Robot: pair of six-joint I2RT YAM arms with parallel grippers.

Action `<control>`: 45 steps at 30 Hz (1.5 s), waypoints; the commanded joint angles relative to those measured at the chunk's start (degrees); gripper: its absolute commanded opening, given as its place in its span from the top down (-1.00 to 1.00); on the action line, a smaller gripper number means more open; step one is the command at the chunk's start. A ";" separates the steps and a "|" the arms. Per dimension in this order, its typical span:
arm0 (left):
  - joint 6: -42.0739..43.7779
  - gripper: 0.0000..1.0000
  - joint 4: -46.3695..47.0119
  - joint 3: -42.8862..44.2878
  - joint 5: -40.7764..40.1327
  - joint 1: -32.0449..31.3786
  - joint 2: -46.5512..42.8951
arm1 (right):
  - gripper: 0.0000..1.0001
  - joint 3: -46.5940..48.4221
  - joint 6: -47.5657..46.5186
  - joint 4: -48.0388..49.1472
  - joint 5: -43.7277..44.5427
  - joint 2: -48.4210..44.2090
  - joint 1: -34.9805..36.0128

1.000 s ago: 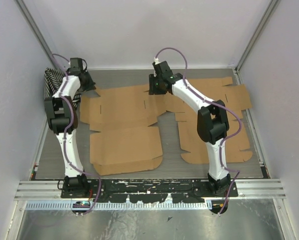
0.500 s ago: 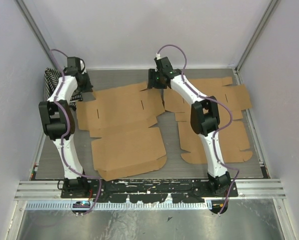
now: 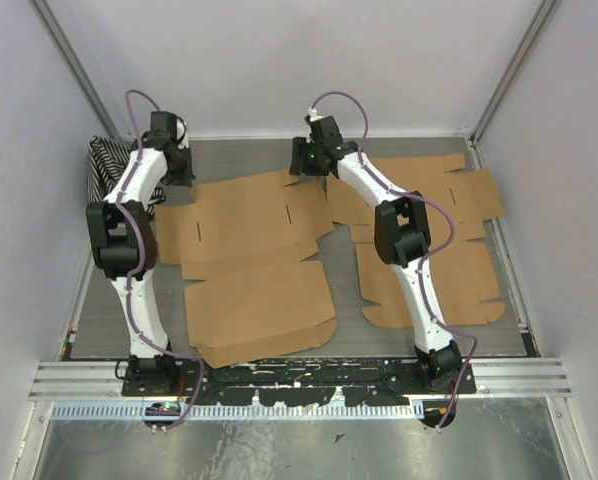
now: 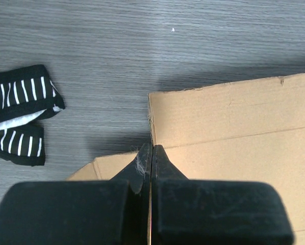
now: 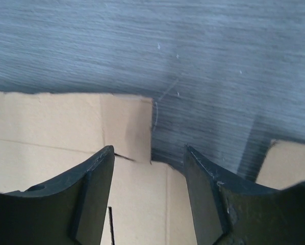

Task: Fold the paper box

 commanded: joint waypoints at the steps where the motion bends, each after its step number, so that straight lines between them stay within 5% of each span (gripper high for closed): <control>1: 3.10 1.00 0.75 -0.07 0.50 -0.32 0.21 | -0.24 4.14 -0.45 3.80 -1.92 1.75 0.20; 11: 3.45 1.00 0.77 0.75 -0.26 -0.32 1.20 | -0.21 3.96 0.38 3.79 -2.55 4.23 0.12; 23: 1.90 1.00 0.57 0.78 0.06 -0.50 2.37 | 0.50 1.47 0.17 6.02 -4.60 1.75 0.79; 28: 1.14 1.00 0.83 1.09 0.92 -0.61 2.34 | 0.51 -0.50 -0.09 6.85 -5.16 -0.95 1.06; 35: 0.56 1.00 1.34 0.95 1.92 -0.61 2.38 | 0.25 -0.50 0.30 6.88 -6.43 -2.75 1.11; 45: -0.69 1.00 1.72 0.94 3.73 -0.74 2.35 | 0.53 -1.00 0.70 6.78 -6.89 -3.53 1.98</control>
